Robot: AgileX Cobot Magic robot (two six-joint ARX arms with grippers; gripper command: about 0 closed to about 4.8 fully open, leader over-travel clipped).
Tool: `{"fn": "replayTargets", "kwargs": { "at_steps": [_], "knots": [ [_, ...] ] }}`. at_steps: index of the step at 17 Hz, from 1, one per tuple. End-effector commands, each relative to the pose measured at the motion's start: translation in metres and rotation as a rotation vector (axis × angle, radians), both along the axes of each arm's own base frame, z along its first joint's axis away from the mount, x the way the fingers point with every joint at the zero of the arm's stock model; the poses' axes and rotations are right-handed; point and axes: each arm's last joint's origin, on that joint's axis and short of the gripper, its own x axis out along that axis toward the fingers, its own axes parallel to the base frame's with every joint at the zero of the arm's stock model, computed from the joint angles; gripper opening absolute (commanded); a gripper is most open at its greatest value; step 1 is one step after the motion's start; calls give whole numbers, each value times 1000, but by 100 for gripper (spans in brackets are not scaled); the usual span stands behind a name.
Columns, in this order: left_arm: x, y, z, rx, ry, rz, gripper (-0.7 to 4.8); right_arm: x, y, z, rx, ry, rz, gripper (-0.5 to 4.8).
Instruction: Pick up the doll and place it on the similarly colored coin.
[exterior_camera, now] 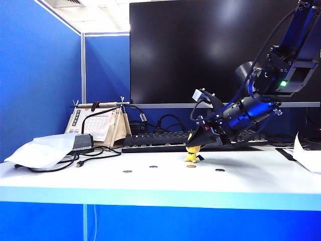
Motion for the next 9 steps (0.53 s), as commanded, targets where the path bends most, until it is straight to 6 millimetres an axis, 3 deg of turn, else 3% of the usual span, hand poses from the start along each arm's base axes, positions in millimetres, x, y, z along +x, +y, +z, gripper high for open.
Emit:
{"fn": "replayTargets", "kwargs": {
  "at_steps": [1, 5, 9],
  "knots": [
    [0, 0, 0, -1, -4, -1, 30, -1, 1, 15, 16, -35, 7, 102],
    [0, 0, 0, -1, -4, -1, 30, -5, 0, 32, 42, -37, 18, 102],
    [0, 0, 0, -2, -4, -1, 30, -13, 0, 28, 52, 67, 63, 103]
  ]
}}
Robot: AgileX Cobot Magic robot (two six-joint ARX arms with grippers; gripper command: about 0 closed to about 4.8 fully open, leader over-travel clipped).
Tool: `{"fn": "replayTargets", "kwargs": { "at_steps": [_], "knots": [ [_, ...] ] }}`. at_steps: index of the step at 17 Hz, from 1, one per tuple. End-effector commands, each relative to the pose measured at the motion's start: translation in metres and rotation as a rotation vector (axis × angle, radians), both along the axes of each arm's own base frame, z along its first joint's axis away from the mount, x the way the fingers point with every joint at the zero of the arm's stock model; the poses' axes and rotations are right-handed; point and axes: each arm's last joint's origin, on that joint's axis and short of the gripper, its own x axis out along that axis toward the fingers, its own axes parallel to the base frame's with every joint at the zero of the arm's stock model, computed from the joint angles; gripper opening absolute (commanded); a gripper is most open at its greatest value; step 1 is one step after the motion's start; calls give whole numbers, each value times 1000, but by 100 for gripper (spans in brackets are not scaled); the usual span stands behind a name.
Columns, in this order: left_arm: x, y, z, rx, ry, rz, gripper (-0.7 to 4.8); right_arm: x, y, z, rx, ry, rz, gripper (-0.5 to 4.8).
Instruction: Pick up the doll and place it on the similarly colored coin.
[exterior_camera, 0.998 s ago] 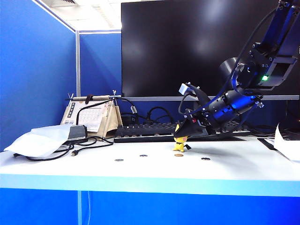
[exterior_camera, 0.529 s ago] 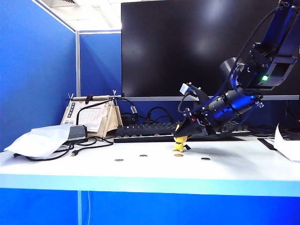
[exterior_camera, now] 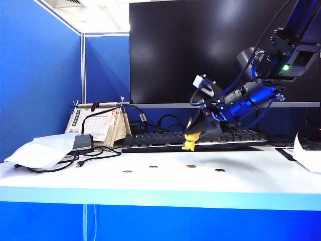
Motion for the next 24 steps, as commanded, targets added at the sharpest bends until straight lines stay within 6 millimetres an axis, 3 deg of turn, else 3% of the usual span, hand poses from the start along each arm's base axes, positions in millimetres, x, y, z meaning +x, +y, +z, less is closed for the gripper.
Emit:
{"fn": "replayTargets", "kwargs": {
  "at_steps": [1, 7, 10, 20, 22, 24],
  "knots": [
    [0, 0, 0, -2, -4, -1, 30, -5, 1, 2, 19, 51, 38, 103],
    [0, 0, 0, -1, -4, -1, 30, -11, 10, 5, 20, 76, 86, 103],
    [0, 0, 0, -1, -4, -1, 30, -19, 14, 11, -80, 21, 117, 103],
    [0, 0, 0, -2, -4, -1, 30, -53, 7, 92, -97, -140, 97, 103],
    [0, 0, 0, -2, -4, -1, 30, -67, 10, 90, -184, -185, 82, 103],
    [0, 0, 0, -2, -4, -1, 30, -74, 15, 72, -251, -197, 28, 103]
  ]
}}
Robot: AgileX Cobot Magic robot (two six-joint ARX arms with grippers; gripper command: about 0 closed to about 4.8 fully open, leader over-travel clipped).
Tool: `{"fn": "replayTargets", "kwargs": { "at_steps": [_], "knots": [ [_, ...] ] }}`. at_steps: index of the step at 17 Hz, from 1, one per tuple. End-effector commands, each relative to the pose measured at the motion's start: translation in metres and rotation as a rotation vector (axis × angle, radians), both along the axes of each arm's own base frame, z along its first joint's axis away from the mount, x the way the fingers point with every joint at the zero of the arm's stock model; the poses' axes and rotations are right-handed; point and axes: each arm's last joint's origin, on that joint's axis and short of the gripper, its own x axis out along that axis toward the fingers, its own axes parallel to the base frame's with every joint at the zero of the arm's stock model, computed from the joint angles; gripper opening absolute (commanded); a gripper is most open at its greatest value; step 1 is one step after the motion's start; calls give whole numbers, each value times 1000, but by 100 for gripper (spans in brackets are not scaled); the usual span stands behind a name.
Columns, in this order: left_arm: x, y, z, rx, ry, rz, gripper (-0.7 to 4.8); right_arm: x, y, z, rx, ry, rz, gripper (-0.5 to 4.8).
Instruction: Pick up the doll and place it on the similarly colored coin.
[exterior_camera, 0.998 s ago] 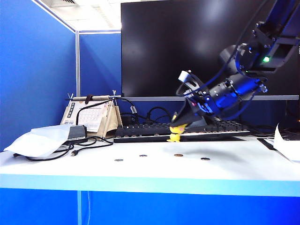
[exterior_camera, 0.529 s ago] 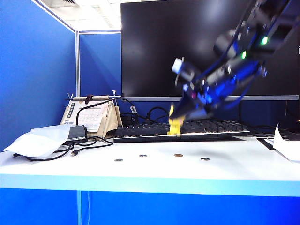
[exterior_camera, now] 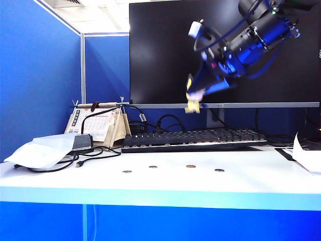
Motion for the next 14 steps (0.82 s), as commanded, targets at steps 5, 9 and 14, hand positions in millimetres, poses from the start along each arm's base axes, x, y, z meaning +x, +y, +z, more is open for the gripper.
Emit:
{"fn": "replayTargets", "kwargs": {
  "at_steps": [5, 9, 14],
  "knots": [
    [0, 0, 0, -2, -4, -2, 30, -3, 9, -51, 7, -43, -138, 103],
    [0, 0, 0, -1, -4, -1, 30, 4, 12, -72, -7, -6, -136, 103],
    [0, 0, 0, -1, -4, -1, 30, 8, 14, -85, -23, -3, -132, 103]
  ]
}}
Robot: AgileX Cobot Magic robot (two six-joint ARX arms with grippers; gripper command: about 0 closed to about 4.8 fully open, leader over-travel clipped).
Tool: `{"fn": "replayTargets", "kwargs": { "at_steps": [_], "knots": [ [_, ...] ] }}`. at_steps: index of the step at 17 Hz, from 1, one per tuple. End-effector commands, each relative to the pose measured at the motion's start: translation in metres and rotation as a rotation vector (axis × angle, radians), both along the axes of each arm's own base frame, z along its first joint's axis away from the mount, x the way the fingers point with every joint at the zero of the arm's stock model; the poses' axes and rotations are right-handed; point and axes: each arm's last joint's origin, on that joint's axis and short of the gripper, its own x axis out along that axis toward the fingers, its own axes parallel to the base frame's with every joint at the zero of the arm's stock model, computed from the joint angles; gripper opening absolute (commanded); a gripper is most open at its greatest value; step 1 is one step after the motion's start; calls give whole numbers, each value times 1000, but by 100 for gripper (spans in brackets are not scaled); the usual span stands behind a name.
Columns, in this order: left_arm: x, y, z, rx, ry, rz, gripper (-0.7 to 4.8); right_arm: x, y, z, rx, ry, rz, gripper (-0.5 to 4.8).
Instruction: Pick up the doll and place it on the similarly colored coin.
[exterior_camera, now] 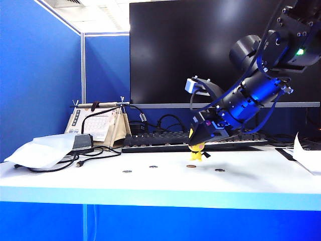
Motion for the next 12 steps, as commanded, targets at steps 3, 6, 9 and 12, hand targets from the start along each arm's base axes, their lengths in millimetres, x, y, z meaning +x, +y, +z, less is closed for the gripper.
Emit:
{"fn": "replayTargets", "kwargs": {
  "at_steps": [3, 6, 9, 12],
  "knots": [
    [0, 0, 0, -2, -4, -1, 30, 5, 3, 4, 23, -66, 7, 103],
    [0, 0, 0, -1, -4, -1, 30, 7, 4, -5, 18, -42, 9, 103],
    [0, 0, 0, -1, -4, -1, 30, 9, 5, -8, 20, -51, 9, 103],
    [0, 0, 0, -1, -4, -1, 30, 12, 6, -4, 36, -84, 6, 103]
  ]
}}
